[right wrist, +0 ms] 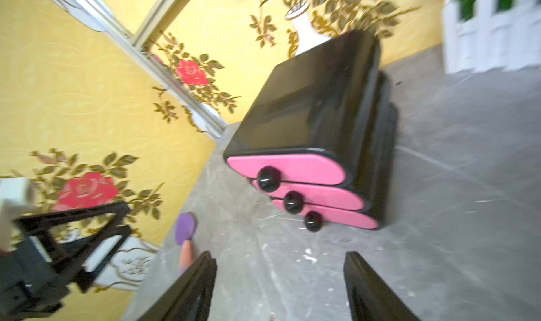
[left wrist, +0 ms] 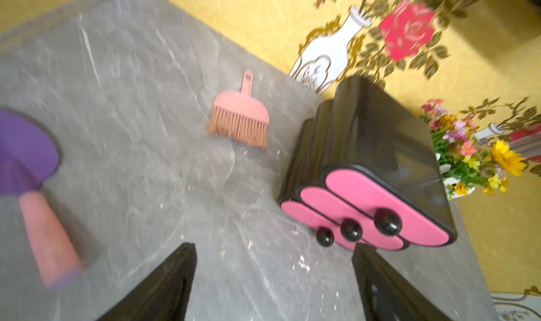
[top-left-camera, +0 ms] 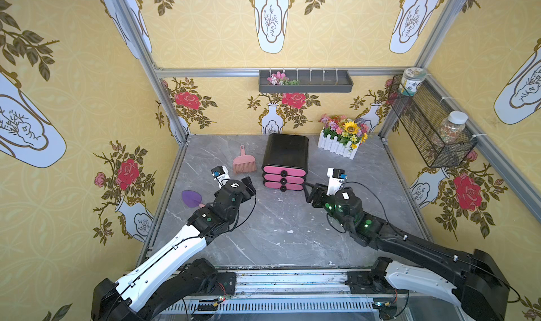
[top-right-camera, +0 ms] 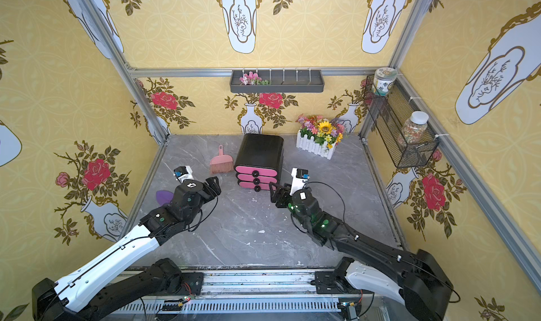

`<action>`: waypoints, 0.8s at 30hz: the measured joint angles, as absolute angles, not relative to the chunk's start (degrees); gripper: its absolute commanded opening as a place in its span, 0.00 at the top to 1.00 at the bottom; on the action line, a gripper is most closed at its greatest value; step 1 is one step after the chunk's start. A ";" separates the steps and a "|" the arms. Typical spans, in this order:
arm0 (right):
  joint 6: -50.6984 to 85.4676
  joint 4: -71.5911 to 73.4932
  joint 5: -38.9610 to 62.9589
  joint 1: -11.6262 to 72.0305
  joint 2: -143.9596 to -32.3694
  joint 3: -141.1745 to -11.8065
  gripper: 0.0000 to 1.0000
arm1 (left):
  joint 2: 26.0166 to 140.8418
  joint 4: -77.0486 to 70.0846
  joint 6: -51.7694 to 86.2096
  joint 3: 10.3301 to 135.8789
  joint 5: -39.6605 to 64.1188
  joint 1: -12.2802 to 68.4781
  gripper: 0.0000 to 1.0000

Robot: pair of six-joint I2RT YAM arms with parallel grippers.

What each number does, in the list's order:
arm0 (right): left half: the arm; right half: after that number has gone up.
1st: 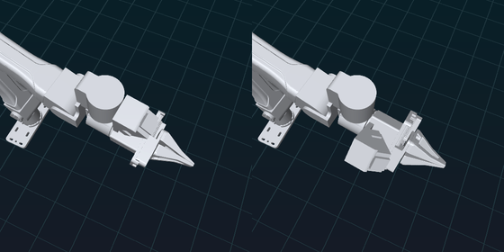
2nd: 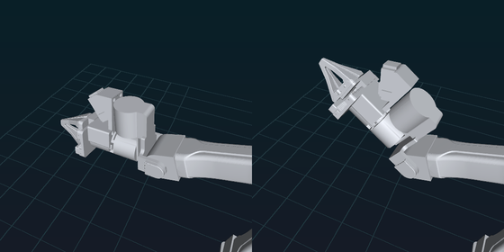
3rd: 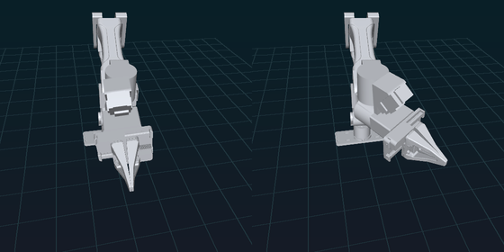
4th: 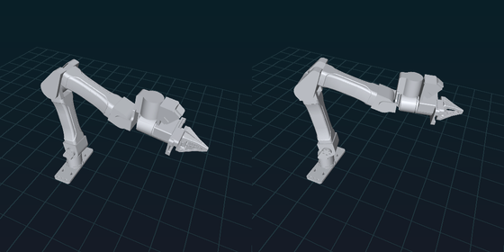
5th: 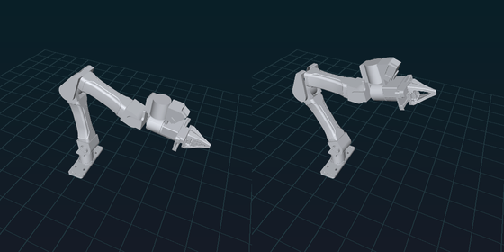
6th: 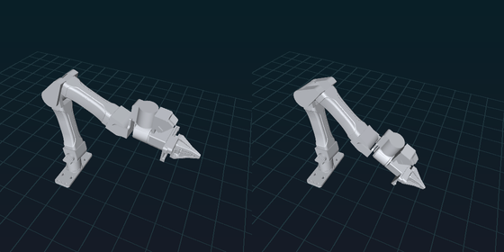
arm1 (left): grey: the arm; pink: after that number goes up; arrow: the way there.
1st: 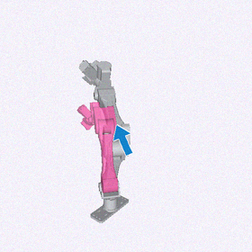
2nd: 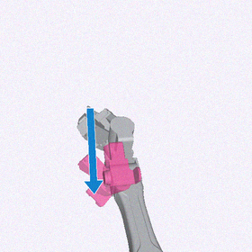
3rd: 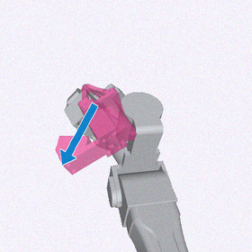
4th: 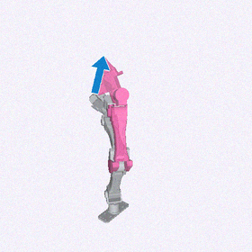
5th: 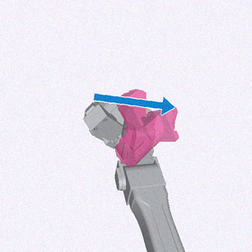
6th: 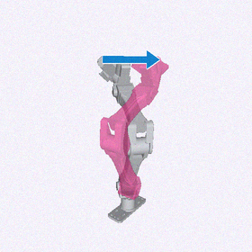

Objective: Put the binder clips in the drawer according to color
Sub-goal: Reset both arms

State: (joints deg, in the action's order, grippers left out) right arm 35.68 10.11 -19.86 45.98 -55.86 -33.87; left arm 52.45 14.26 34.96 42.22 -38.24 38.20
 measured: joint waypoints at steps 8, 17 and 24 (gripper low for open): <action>14.98 -4.84 -40.47 44.84 -56.27 -39.83 0.03 | 54.76 -14.85 7.33 35.77 -42.85 37.54 0.00; 3.70 5.37 -34.54 19.84 -48.99 -26.79 0.03 | 58.41 -28.62 6.76 21.21 -38.41 17.21 0.00; 3.20 16.10 -29.54 11.51 -58.78 -18.09 0.03 | 59.61 -34.26 11.14 10.11 -35.59 3.92 0.00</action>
